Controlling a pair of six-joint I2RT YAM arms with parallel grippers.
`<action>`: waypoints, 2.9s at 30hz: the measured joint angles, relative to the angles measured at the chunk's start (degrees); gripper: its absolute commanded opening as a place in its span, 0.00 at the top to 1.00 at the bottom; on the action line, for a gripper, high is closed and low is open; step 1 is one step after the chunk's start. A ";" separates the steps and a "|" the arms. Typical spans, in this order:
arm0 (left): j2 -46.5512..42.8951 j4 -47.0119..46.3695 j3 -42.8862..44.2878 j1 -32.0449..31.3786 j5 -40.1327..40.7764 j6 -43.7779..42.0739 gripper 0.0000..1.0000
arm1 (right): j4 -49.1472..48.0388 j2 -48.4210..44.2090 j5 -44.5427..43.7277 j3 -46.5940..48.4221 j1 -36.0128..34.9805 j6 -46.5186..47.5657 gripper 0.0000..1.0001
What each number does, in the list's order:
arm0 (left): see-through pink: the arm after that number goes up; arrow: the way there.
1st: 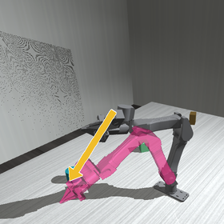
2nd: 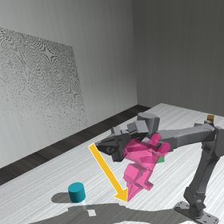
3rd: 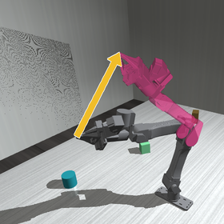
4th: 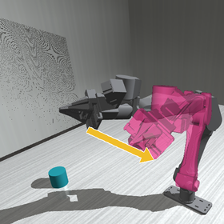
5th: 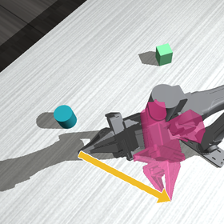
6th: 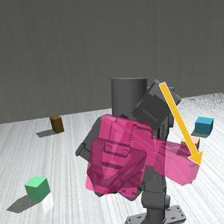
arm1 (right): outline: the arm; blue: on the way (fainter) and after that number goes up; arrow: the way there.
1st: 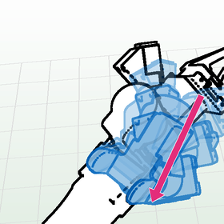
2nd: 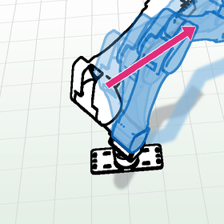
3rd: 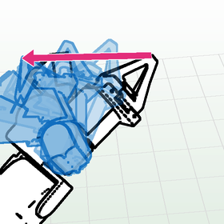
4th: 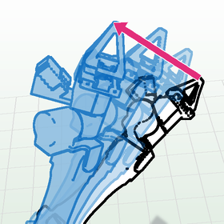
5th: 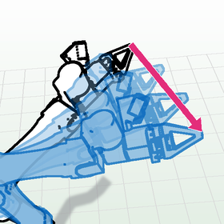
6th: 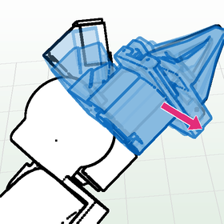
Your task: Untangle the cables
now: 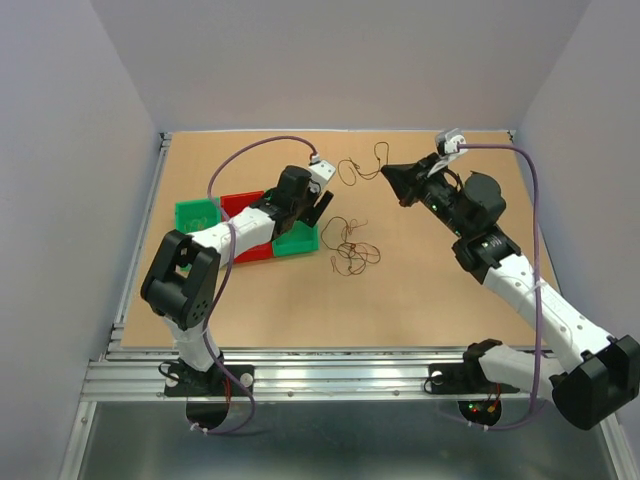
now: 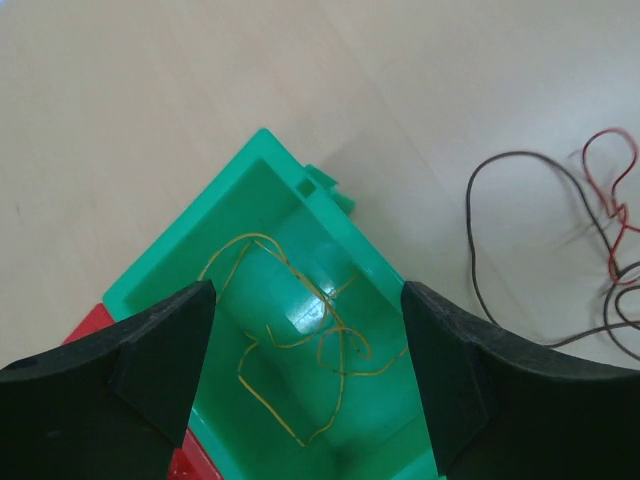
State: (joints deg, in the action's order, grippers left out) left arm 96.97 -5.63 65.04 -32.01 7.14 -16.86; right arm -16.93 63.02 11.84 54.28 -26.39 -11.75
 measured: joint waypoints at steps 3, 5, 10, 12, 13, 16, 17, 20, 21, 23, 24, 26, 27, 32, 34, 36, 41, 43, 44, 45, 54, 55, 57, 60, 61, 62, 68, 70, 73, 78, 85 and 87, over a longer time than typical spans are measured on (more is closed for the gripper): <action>3.93 1.14 3.04 0.00 1.16 0.15 0.13 | 0.24 -1.36 -2.49 -1.38 0.00 0.07 1.00; 4.39 1.90 3.48 -0.02 1.75 0.20 0.13 | 0.42 -2.60 -3.93 -2.27 0.00 0.24 0.99; 4.39 4.04 3.50 -0.13 2.95 0.17 0.13 | 0.37 -3.43 -5.40 -2.71 0.00 0.46 0.99; 4.09 5.18 3.48 -0.11 2.75 0.17 0.13 | 0.50 -3.43 -5.68 -2.71 0.00 0.63 0.99; 3.80 5.70 3.43 -0.11 2.58 0.17 0.13 | 0.48 -3.43 -5.77 -2.71 0.00 0.66 1.00; 0.98 7.08 2.40 0.15 0.83 0.13 0.13 | 0.48 -3.43 -5.92 -2.71 0.00 0.90 0.99; -0.81 7.17 1.57 0.26 -0.24 0.13 0.13 | 0.48 -3.43 -5.95 -2.73 0.00 1.01 1.00; -5.66 7.41 -0.22 0.52 -2.75 0.00 0.13 | 0.48 -3.43 -5.95 -2.73 0.00 1.05 0.99; -8.35 7.41 -0.63 0.63 -3.69 -0.13 0.13 | 0.48 -3.43 -5.95 -2.73 0.00 1.05 0.99; -10.49 7.15 -0.63 0.63 -3.78 -0.26 0.13 | 0.48 -3.43 -5.92 -2.73 0.00 1.05 0.99; -11.45 7.08 -0.61 0.66 -3.63 -0.37 0.14 | 0.48 -3.43 -5.92 -2.73 0.00 1.05 1.00; -11.54 7.43 -0.46 0.79 -2.97 -0.74 0.15 | 0.48 -3.43 -5.92 -2.73 0.00 1.05 1.00; -10.82 8.04 -0.26 0.92 -2.40 -0.85 0.15 | 0.48 -3.43 -5.92 -2.73 0.00 1.05 0.99; -4.83 12.44 0.74 1.01 -0.46 -1.18 0.16 | 0.39 -3.56 -5.92 -3.19 0.00 1.07 0.99; -3.85 14.32 0.72 1.27 0.37 -1.40 0.16 | 0.74 -4.04 -5.92 -3.89 0.00 1.16 0.99; -3.85 15.10 0.72 1.66 0.63 -1.60 0.16 | 0.83 -4.31 -6.05 -4.22 0.00 1.31 1.00; -3.85 15.52 0.72 2.78 1.18 -2.14 0.16 | 1.05 -4.55 -6.05 -4.37 0.00 1.46 0.99; -3.13 15.76 1.07 2.95 1.36 -2.27 0.14 | 1.07 -4.55 -6.05 -4.37 0.00 1.46 0.99; -2.16 15.76 1.49 3.19 1.38 -2.36 0.13 | 1.05 -4.55 -6.03 -4.37 0.00 1.46 1.00; -1.64 15.67 1.60 3.26 1.51 -2.45 0.12 | 1.07 -4.55 -6.05 -4.37 0.00 1.46 0.99; 6.12 15.67 4.02 5.62 -0.11 -3.74 0.07 | 1.07 -4.55 -6.03 -4.42 0.00 1.51 0.99; 6.62 15.63 4.57 5.97 -0.50 -3.87 0.07 | 1.07 -4.55 -6.03 -4.42 0.00 1.53 1.00; 8.07 15.65 6.19 6.78 -1.07 -3.91 0.07 | 1.07 -4.55 -6.01 -4.42 0.00 1.57 1.00; 10.25 15.54 8.46 7.39 -1.49 -4.20 0.11 | 1.07 -4.55 -5.88 -4.42 0.00 1.68 1.00; 10.91 15.56 9.09 7.54 -1.57 -4.31 0.16 | 1.07 -4.55 -5.84 -4.42 0.00 1.68 0.99; 11.65 15.58 9.70 7.72 -1.79 -4.31 0.20 | 1.07 -4.55 -5.79 -4.42 0.00 1.68 1.00; 14.97 16.87 10.73 8.02 -4.09 -4.72 0.62 | 1.07 -4.55 -5.75 -4.42 0.00 1.70 0.99; 15.23 18.25 10.75 8.04 -5.88 -4.55 0.81 | 1.07 -4.57 -5.77 -4.44 0.00 1.70 0.99; 15.37 19.34 10.75 8.00 -7.89 -4.33 1.00 | 1.07 -4.70 -5.77 -4.50 0.00 1.70 0.99; 15.02 20.20 10.75 7.72 -10.49 -4.07 1.00 | 1.09 -4.96 -5.68 -4.52 0.00 1.70 0.99; 5.86 20.92 10.40 7.67 -14.99 -2.19 1.00 | 0.85 -4.50 -3.82 -4.52 0.00 1.68 0.99; 2.05 20.48 10.40 7.69 -15.32 -1.64 1.00 | 0.42 -3.82 -2.32 -4.52 0.00 1.66 0.99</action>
State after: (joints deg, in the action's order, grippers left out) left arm 99.02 14.85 75.44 -24.32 -8.19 -18.50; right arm -16.51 59.20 9.52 49.76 -26.39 -10.09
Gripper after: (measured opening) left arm 0.033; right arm 0.012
